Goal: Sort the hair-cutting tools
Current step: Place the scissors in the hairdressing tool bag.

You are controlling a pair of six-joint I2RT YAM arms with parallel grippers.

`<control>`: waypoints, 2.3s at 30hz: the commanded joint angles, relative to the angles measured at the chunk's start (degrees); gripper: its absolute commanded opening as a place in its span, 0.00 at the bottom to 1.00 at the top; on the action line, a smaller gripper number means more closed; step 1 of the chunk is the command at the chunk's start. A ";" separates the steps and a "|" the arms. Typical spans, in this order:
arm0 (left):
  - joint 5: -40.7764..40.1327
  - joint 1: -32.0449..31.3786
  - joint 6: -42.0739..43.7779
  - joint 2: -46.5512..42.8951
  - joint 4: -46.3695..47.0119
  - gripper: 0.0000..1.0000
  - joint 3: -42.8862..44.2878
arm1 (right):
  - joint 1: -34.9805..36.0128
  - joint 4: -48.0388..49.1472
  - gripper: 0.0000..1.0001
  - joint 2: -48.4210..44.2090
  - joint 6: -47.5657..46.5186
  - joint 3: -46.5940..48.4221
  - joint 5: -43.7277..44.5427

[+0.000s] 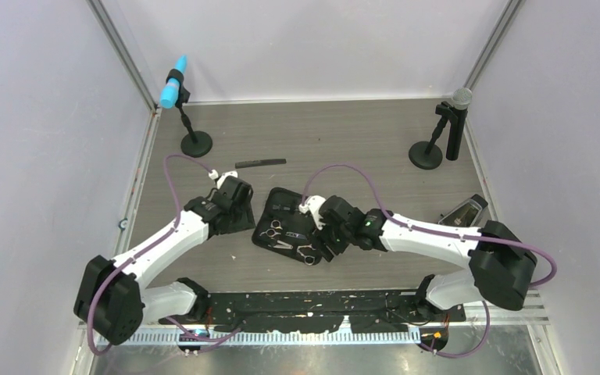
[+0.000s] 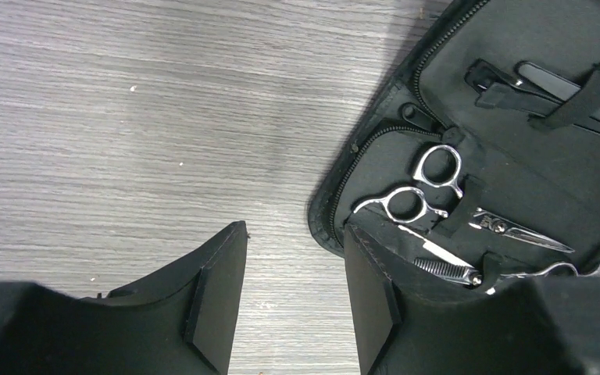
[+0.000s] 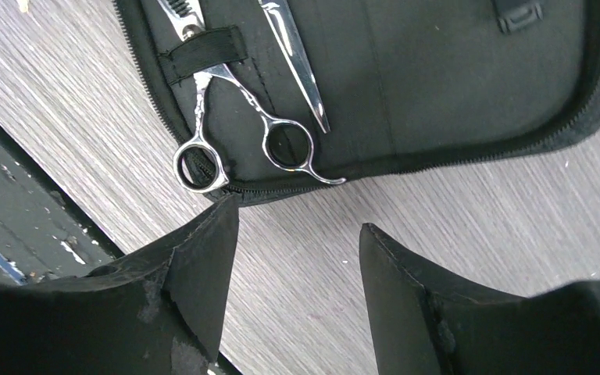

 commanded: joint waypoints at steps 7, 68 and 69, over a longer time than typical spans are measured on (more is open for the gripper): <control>6.58 4.14 6.13 9.25 -0.84 0.51 7.57 | 7.01 -1.86 0.67 6.33 -10.55 7.51 3.38; 22.89 6.39 7.74 19.52 6.44 0.47 5.75 | 8.65 -12.11 0.18 17.18 -15.04 16.88 3.76; 22.90 6.39 7.59 19.65 6.84 0.47 5.37 | 8.72 -12.09 0.18 17.29 -15.02 17.00 3.78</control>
